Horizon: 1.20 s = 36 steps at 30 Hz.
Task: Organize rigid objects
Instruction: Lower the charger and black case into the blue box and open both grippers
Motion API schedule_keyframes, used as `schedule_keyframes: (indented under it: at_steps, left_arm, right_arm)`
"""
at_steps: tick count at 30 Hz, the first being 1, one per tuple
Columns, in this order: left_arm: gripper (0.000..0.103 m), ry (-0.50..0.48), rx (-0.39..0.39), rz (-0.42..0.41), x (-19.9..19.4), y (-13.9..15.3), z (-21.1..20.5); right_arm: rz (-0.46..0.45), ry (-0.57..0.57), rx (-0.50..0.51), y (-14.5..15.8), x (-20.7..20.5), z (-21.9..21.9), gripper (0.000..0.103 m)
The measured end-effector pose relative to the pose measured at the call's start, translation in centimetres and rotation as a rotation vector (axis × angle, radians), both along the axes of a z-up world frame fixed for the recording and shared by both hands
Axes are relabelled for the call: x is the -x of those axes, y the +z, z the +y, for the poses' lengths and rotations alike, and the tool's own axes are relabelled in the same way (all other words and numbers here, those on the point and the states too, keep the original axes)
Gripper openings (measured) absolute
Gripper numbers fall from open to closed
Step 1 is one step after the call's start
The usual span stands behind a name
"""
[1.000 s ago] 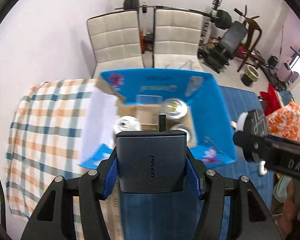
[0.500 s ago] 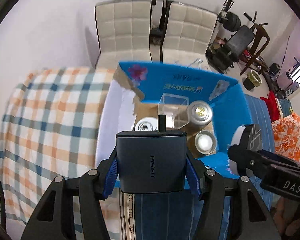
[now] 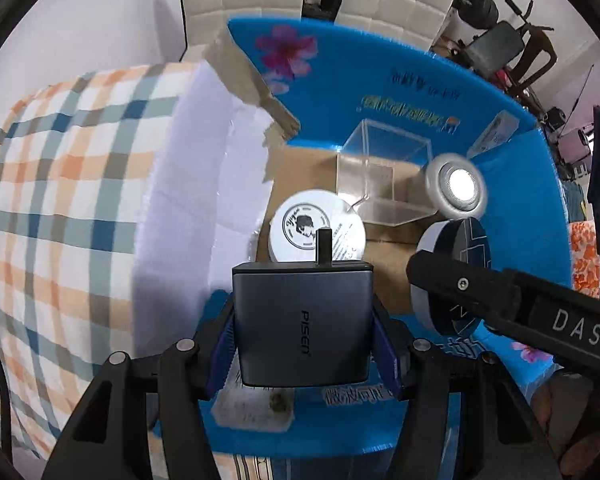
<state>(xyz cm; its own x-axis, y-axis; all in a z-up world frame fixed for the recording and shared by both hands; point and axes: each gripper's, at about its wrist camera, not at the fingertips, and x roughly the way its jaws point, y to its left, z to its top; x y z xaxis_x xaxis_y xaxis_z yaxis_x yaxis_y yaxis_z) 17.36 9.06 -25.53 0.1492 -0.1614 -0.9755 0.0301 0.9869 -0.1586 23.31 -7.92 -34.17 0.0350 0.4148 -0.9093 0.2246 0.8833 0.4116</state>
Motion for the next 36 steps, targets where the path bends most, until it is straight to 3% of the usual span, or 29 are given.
schedule_keyframes:
  at_steps: [7,14,17,19,22,25,27,29,36]
  left_arm:
    - [0.059,-0.027,0.006,0.050,0.1,-2.0,-0.5]
    - [0.059,-0.038,-0.006,0.066,0.6,-1.7,-0.3]
    - [0.063,-0.035,-0.003,0.053,0.5,-1.1,-0.2]
    - [0.071,-0.033,-0.012,0.042,0.9,-0.5,-0.1]
    - [0.081,-0.024,0.001,0.035,1.3,0.0,0.2]
    - [0.082,-0.014,-0.012,0.032,1.6,0.3,0.5]
    - [0.095,-0.010,-0.027,0.027,1.8,0.4,0.7]
    - [0.100,-0.002,-0.036,0.024,2.1,0.8,1.0]
    - [0.101,0.002,-0.071,-0.002,2.1,2.3,0.9]
  right_arm:
    - [0.069,0.036,-0.010,-2.4,-0.1,0.5,0.079]
    - [0.107,0.045,-0.004,-3.6,0.6,0.1,0.080]
    - [0.110,0.059,-0.002,-3.7,0.9,0.0,0.084]
    - [0.104,0.064,-0.004,-3.6,0.8,0.4,0.086]
    - [0.094,0.073,-0.003,-2.9,1.2,0.0,0.087]
    - [0.071,0.081,0.025,-1.9,1.6,-0.4,0.100]
    - [0.042,0.093,0.066,-1.0,2.0,-0.8,0.103]
    - [0.019,0.106,0.110,0.1,2.2,-1.0,0.103]
    - [-0.071,0.187,0.283,3.4,3.4,-2.2,0.103]
